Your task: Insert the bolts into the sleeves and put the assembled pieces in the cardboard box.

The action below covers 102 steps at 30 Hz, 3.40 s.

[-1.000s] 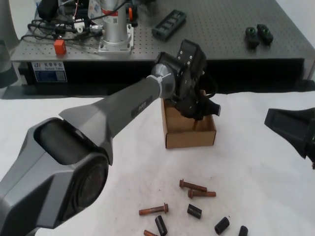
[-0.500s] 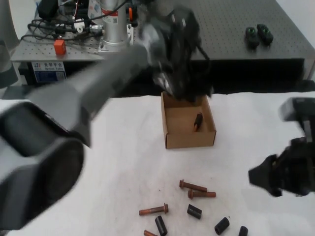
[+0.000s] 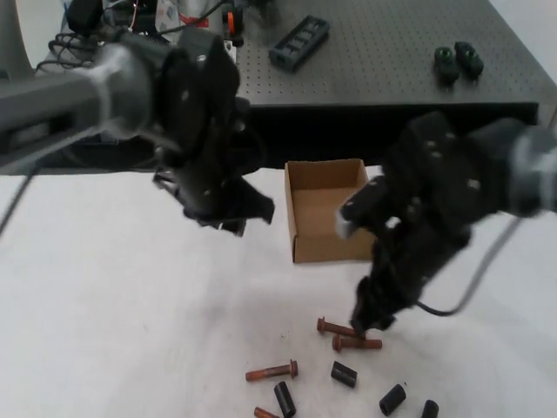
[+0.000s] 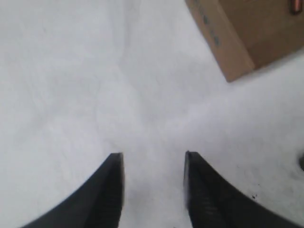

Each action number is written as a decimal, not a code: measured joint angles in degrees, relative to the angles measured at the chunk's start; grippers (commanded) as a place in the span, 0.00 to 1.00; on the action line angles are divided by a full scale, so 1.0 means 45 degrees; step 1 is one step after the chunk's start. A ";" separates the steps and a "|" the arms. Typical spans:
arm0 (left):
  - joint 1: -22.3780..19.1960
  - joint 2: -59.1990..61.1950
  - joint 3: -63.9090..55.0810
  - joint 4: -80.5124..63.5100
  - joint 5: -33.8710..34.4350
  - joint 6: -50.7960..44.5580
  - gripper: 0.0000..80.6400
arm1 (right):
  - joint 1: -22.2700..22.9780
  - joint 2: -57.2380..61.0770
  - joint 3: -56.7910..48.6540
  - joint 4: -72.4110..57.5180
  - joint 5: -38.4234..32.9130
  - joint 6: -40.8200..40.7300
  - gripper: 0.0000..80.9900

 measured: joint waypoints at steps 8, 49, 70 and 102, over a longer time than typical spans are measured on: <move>-0.0007 -0.2239 0.2096 -0.0212 0.0074 0.0267 0.38 | 0.0983 0.2663 -0.2330 0.0694 0.0751 -0.1474 0.47; -0.4367 0.1126 -0.0185 -0.1444 0.4177 0.2207 0.38 | -0.3835 -0.3488 0.0665 0.0766 -0.0325 0.1256 0.03; -0.6138 0.5884 -0.5118 0.2273 0.3219 0.3096 0.38 | -0.5356 -0.6963 0.3790 0.0898 -0.1122 0.1949 0.03; -0.5732 0.3837 -0.3887 0.1433 0.2169 0.2002 0.01 | -0.5333 -0.9321 0.4259 -0.2654 -0.4760 0.5400 0.03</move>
